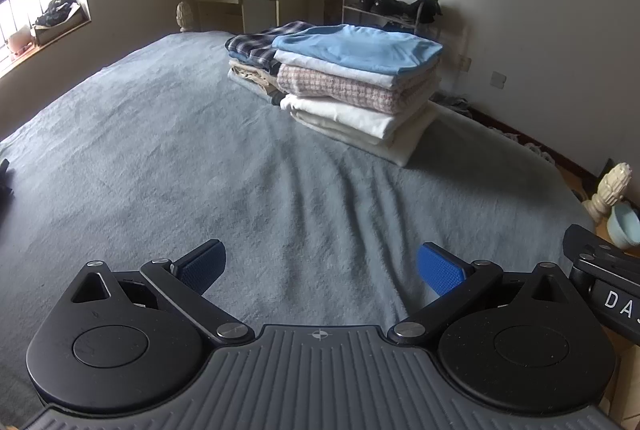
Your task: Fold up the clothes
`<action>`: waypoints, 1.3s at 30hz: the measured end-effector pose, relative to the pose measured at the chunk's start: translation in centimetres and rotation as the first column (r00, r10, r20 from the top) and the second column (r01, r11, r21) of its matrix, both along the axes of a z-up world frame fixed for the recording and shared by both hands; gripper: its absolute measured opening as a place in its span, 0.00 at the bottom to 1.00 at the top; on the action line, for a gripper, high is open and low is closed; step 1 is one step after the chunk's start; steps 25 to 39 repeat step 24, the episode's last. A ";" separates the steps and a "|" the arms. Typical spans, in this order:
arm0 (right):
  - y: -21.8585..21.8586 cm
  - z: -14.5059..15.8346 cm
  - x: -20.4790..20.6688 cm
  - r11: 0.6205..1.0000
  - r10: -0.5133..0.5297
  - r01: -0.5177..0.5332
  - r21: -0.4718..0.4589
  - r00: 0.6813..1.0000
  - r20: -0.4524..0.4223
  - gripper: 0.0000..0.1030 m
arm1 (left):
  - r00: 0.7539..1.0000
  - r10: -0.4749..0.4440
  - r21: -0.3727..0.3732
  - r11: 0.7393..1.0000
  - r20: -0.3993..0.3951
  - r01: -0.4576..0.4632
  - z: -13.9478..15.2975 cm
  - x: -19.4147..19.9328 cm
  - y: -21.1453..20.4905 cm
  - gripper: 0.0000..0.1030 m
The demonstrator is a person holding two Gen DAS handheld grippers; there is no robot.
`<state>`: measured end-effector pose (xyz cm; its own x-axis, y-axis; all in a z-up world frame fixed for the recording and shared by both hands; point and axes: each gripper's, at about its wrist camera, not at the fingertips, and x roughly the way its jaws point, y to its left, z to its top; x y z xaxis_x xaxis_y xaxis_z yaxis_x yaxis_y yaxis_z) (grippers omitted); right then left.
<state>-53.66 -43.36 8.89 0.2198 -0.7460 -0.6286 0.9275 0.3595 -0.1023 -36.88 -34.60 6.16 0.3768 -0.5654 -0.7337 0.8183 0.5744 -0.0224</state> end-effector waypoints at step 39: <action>0.3 -0.1 -0.1 1.000 0.002 -0.002 0.005 1.000 0.002 1.00 | 1.000 -0.003 0.003 1.000 -0.005 0.003 0.0 -0.2 0.2 1.00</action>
